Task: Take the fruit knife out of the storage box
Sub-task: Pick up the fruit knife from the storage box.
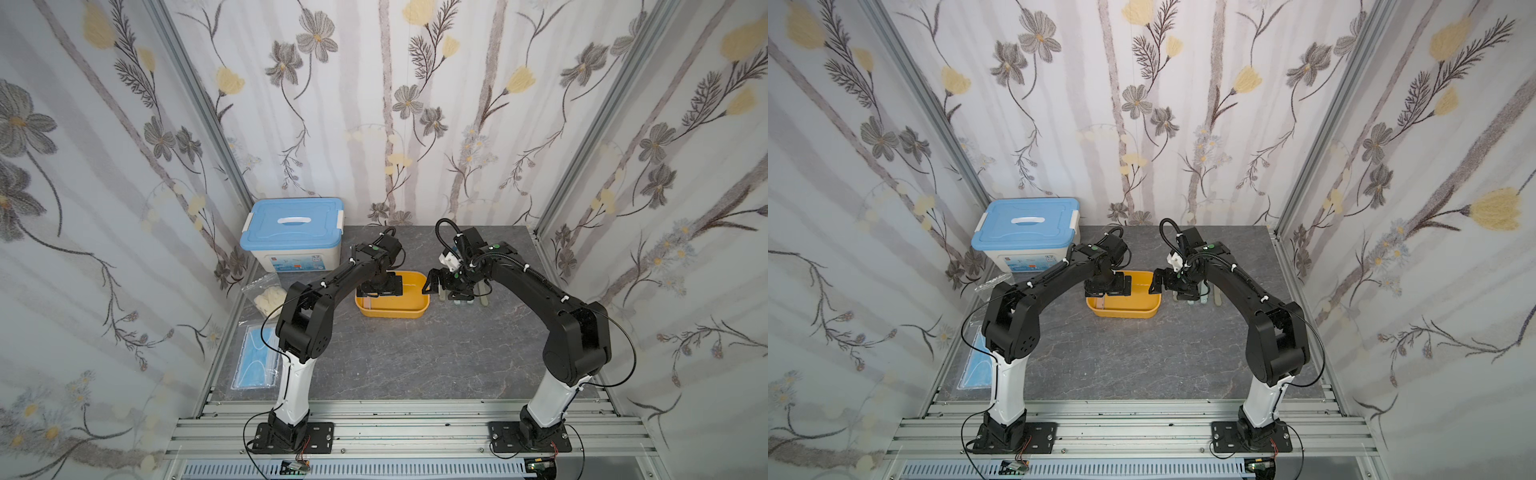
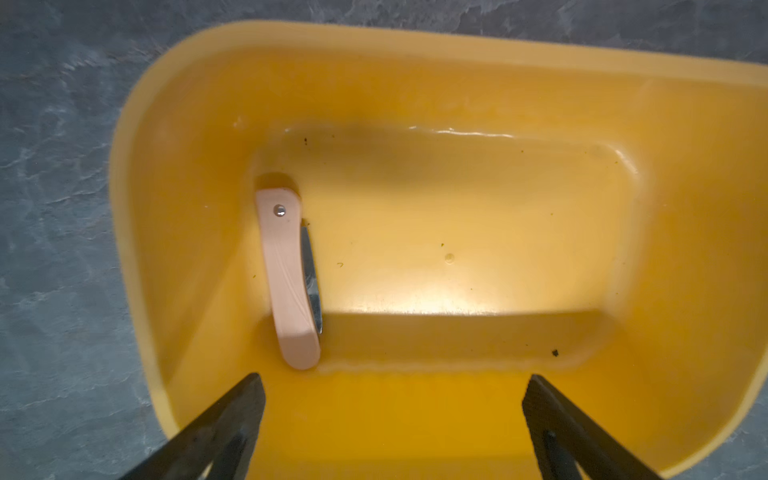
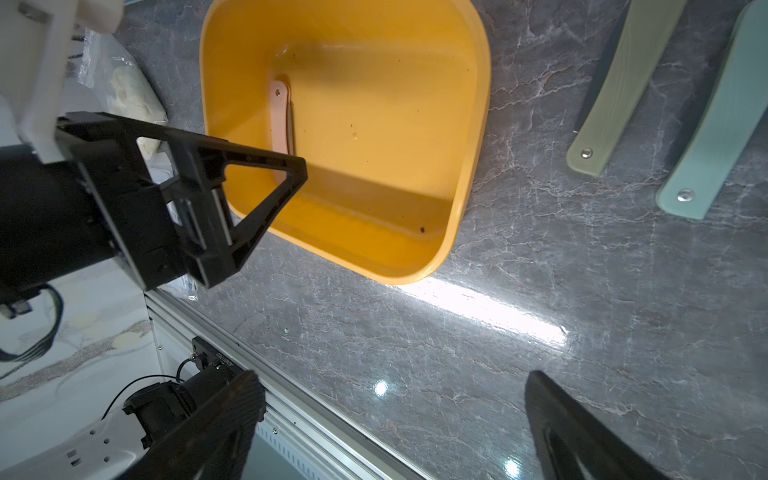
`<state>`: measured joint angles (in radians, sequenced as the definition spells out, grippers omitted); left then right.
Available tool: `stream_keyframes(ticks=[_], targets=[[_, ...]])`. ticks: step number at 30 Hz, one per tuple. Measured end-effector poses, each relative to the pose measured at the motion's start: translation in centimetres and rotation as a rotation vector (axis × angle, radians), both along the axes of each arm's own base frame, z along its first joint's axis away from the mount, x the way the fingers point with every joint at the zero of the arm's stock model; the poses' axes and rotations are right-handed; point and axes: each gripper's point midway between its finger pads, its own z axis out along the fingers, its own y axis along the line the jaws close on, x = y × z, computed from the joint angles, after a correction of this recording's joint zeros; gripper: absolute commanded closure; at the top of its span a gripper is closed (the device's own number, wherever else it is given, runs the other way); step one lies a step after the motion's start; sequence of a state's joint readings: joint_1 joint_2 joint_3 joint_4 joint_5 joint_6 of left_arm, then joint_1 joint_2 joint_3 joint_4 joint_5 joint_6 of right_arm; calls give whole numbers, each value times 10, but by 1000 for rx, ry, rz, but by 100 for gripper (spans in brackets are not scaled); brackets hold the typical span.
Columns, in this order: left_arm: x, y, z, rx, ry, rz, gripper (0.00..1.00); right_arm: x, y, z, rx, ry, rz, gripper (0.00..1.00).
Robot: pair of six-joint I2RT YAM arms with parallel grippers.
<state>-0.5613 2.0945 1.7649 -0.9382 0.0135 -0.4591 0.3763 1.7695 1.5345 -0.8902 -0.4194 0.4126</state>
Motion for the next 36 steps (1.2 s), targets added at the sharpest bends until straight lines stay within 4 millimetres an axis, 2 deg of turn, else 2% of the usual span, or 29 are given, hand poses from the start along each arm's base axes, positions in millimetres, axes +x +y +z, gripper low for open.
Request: stream_keyframes(ticks=[8,16,21,29,36], targets=[[6,8,-29,82,20,8,0,5,3,6,21,-22,-10,0],[27,11,-47,135,-6,20,0,14,7,16,50,-54,-8,0],[33,13,-58,136,-2,35,0,17,1,17,55,-55,-22,0],[40,1,-62,84,-22,45,0,23,-10,18,68,-57,-37,0],[27,-7,-60,79,-24,21,0,28,-6,13,67,-48,-33,0]])
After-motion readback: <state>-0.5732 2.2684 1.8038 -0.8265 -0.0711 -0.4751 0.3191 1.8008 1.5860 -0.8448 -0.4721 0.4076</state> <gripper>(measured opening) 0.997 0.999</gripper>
